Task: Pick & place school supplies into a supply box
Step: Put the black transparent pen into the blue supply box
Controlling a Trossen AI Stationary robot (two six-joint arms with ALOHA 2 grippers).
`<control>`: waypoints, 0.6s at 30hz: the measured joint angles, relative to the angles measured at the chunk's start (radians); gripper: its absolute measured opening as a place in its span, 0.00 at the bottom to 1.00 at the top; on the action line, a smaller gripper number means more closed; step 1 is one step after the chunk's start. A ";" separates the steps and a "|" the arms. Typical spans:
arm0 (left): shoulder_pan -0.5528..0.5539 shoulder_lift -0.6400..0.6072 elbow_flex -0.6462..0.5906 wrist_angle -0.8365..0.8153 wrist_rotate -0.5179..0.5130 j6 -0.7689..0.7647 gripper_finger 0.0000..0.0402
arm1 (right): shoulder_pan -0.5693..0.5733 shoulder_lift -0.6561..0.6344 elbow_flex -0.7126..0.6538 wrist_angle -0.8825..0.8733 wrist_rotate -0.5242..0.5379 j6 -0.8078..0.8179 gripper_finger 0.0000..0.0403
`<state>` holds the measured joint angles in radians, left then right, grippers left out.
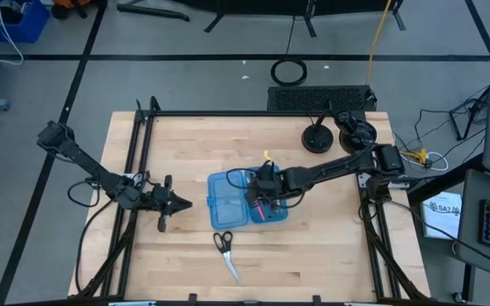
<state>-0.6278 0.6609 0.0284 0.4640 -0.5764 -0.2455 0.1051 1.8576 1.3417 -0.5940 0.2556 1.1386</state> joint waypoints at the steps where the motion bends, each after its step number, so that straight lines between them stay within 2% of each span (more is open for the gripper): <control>1: -0.001 0.000 0.000 -0.003 0.013 0.000 0.09 | 0.000 0.000 -0.013 0.001 -0.001 0.014 0.05; 14: -0.002 0.000 0.000 -0.013 0.037 -0.031 0.09 | -0.036 0.000 -0.117 0.032 -0.026 0.103 0.05; 18: -0.001 0.000 0.000 -0.011 0.037 -0.031 0.09 | -0.047 -0.003 -0.139 0.057 -0.072 0.106 0.14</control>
<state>-0.6292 0.6609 0.0284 0.4530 -0.5396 -0.2768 0.0578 1.8545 1.2030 -0.5366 0.1835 1.2450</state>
